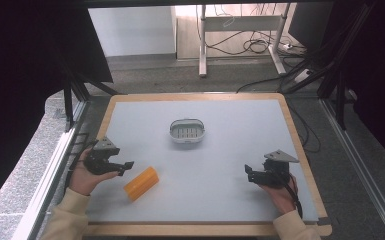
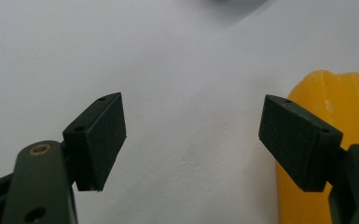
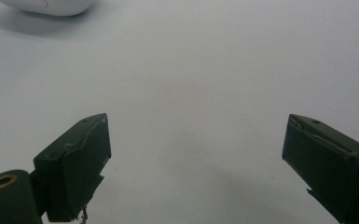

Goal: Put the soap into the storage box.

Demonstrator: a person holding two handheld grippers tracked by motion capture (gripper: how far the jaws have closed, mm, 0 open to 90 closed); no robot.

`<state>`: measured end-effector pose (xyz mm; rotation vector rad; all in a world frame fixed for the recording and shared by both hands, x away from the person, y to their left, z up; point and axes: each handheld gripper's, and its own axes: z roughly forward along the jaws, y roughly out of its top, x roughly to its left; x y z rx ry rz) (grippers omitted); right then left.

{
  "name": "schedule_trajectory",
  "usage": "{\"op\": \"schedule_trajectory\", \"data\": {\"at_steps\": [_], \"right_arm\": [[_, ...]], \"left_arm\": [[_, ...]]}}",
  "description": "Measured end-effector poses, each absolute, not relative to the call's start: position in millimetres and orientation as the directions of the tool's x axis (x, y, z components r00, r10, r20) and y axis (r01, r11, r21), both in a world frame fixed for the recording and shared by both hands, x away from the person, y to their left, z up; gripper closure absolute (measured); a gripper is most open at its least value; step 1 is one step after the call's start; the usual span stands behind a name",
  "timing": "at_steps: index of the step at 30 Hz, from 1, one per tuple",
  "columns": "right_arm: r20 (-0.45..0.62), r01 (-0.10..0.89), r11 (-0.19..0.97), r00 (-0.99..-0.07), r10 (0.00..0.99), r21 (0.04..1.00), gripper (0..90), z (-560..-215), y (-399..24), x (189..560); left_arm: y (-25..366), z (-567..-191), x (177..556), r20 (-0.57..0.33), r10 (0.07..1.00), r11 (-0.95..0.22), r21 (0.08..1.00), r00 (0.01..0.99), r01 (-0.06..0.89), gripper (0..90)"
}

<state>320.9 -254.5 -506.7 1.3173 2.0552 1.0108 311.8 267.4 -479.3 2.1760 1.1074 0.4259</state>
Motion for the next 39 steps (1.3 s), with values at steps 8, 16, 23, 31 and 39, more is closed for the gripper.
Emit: {"op": "schedule_trajectory", "data": {"at_steps": [8,16,23,31,39], "right_arm": [[-0.020,0.530,0.262,-0.419,0.908,0.807,10.4,-502.3,-259.4,316.9],[-0.039,0.507,0.281,-0.436,0.899,0.815,11.5,-501.9,-257.1,312.4],[-0.030,0.499,0.279,-0.449,0.893,0.820,11.9,-504.5,-257.8,313.1],[-0.024,0.517,0.267,-0.429,0.903,0.813,12.0,-506.7,-259.5,313.3],[-0.033,0.517,0.280,-0.436,0.900,0.809,12.3,-507.2,-256.9,313.0]], "left_arm": [[271.1,-479.1,309.8,-0.012,0.816,-0.419,0.676,0.578,0.606,23.9],[271.6,-475.8,305.4,-0.032,0.801,-0.416,0.688,0.598,0.595,24.7],[273.1,-472.8,305.0,-0.034,0.800,-0.418,0.685,0.600,0.596,25.3],[271.8,-459.6,298.7,-0.050,0.789,-0.414,0.694,0.613,0.589,27.7],[262.6,-449.6,293.4,-0.038,0.761,-0.455,0.680,0.648,0.575,28.7]]}}
